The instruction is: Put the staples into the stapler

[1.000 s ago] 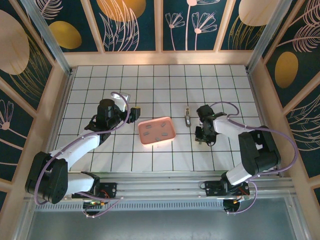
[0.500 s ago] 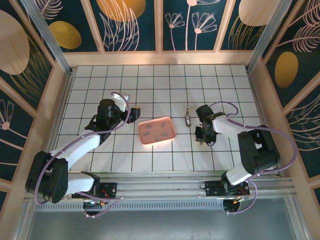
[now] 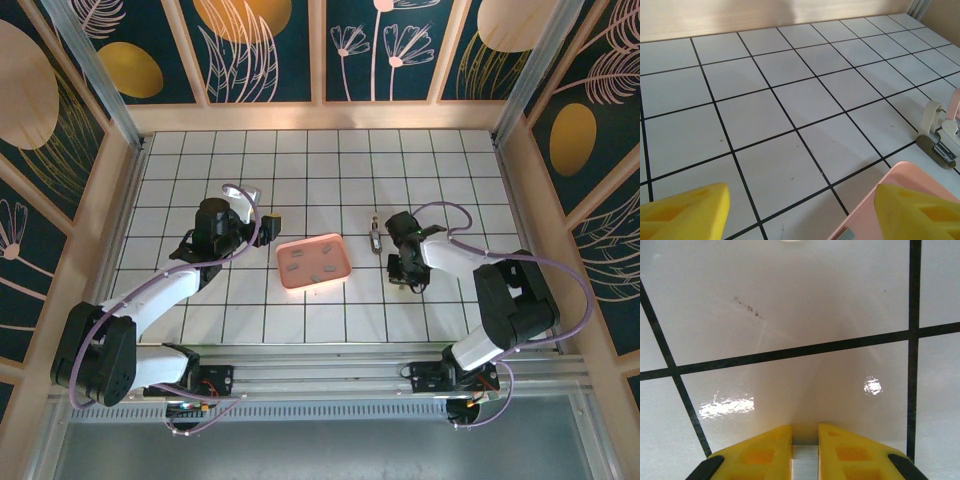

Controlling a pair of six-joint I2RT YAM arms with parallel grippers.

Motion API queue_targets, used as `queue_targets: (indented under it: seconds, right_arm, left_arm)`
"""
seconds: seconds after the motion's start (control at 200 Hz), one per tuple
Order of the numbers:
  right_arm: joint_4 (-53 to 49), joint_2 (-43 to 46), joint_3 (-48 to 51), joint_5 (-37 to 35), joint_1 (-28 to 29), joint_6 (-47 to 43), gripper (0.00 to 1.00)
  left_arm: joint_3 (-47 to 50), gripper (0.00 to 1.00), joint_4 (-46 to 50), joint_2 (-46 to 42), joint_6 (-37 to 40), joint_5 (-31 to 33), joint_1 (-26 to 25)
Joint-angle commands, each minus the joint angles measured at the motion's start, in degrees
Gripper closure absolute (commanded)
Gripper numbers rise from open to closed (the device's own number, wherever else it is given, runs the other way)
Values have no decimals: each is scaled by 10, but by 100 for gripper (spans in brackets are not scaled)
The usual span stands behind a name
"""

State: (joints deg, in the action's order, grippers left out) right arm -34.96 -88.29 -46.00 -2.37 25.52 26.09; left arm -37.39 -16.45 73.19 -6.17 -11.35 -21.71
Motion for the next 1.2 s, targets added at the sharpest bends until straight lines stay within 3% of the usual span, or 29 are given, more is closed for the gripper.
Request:
queue_targets:
  seconds: [0.0, 0.34, 0.526, 0.836, 1.196]
  right_arm:
    - [22, 0, -1, 4, 13, 17, 82]
    - [74, 91, 12, -27, 13, 23, 82]
    - [140, 113, 8, -32, 12, -17, 83]
    - [235, 50, -23, -16, 12, -107, 83]
    - [293, -23, -44, 12, 11, -148, 83]
  left_arm:
    - [-1, 24, -5, 2, 7, 5, -3]
    - [-1, 24, -6, -1, 6, 7, -3]
    - [-1, 24, -6, -2, 6, 8, -2]
    - [6, 22, -28, -9, 3, -10, -3]
    - [16, 20, -49, -13, -1, -17, -3]
